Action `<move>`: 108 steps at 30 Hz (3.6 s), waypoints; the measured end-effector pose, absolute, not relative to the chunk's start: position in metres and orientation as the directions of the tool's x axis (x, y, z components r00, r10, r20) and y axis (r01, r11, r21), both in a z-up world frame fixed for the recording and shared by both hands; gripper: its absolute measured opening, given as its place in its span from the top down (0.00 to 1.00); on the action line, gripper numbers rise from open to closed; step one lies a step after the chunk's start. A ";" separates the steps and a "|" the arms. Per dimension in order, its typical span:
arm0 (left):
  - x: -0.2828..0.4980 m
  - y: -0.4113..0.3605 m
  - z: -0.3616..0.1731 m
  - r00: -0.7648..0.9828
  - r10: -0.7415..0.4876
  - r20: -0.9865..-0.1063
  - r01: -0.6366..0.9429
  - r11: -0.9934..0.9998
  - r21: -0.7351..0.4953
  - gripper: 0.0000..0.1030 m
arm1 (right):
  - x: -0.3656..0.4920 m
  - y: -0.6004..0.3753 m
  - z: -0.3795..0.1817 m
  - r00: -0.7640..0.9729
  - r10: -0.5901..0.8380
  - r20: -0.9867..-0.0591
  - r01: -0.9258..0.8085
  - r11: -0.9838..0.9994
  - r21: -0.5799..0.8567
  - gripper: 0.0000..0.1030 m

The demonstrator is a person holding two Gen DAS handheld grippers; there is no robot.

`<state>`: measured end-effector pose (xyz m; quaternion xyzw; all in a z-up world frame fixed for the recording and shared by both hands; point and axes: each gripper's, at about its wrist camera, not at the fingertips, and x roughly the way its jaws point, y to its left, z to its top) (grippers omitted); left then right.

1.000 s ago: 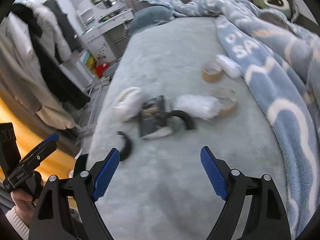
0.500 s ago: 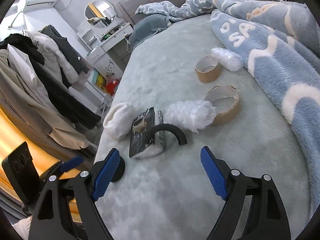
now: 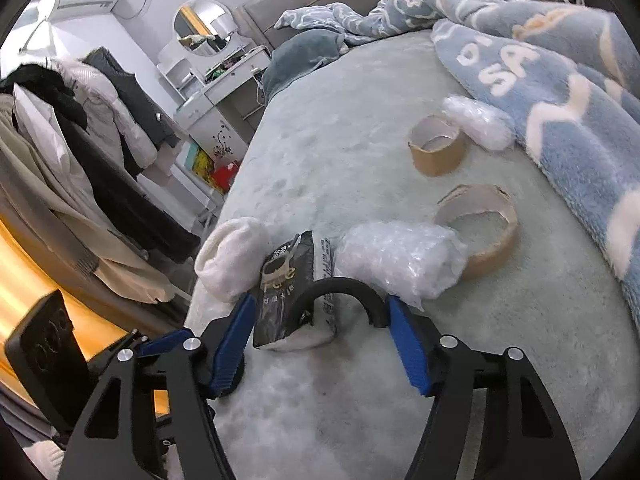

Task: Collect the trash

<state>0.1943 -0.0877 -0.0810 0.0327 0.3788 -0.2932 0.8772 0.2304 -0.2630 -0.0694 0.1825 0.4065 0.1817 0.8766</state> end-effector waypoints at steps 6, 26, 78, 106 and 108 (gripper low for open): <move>0.199 -0.089 -0.083 0.540 -0.492 -0.683 0.536 0.827 -0.172 0.16 | 0.229 -0.263 -0.068 0.603 0.452 -0.657 -0.175 0.879 0.444 0.50; 0.211 -0.112 -0.084 0.549 -0.484 -0.682 0.525 0.834 -0.170 0.29 | 0.224 -0.269 -0.053 0.615 0.513 -0.599 -0.237 0.845 0.480 0.52; 0.184 0.033 -0.086 0.574 -0.198 -0.795 0.068 0.978 -0.195 0.62 | 0.192 -0.154 0.023 0.588 0.554 -0.589 -0.390 0.832 0.394 0.51; 0.139 0.157 -0.184 0.236 -0.152 -0.960 -0.204 0.958 -0.202 0.61 | 0.179 0.004 0.021 0.414 0.663 -0.623 -0.575 0.722 0.386 0.51; 0.135 0.162 -0.190 0.208 -0.158 -0.965 -0.213 0.956 -0.202 0.61 | 0.179 0.011 0.015 0.402 0.660 -0.634 -0.576 0.721 0.385 0.51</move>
